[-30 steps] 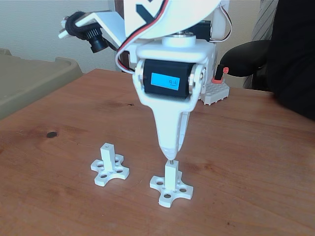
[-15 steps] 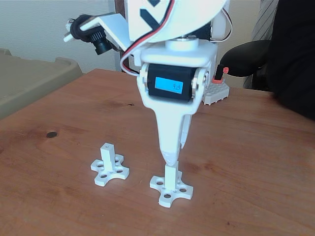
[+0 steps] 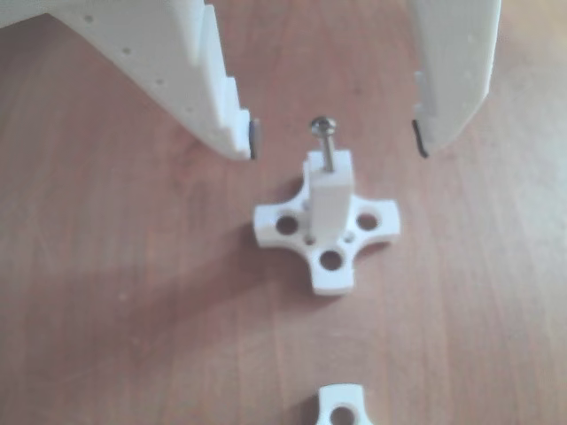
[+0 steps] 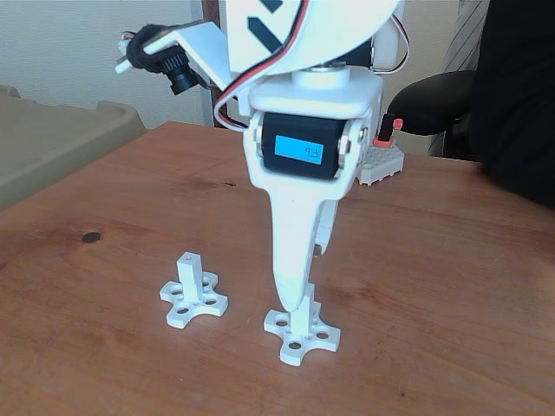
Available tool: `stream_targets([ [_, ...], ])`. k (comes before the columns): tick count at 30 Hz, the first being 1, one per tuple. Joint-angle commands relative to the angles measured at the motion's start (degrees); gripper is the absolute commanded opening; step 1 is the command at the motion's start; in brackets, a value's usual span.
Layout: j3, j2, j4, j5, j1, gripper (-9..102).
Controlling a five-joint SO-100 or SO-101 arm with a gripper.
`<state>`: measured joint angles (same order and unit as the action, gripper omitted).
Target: Grab the screw and set it in the hole.
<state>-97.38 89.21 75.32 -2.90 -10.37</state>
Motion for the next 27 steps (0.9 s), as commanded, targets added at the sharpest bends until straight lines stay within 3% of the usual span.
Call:
stream_targets([
  [1, 2.5, 5.9, 1.6, -0.4, 1.2, 27],
  [17, 1.8, 13.9, 0.7, 1.1, 6.4, 24],
  [22, -0.7, 20.8, 0.1, 2.8, 9.3, 17],
  [27, -8.2, 29.2, -3.4, 5.2, 11.0, 1],
])
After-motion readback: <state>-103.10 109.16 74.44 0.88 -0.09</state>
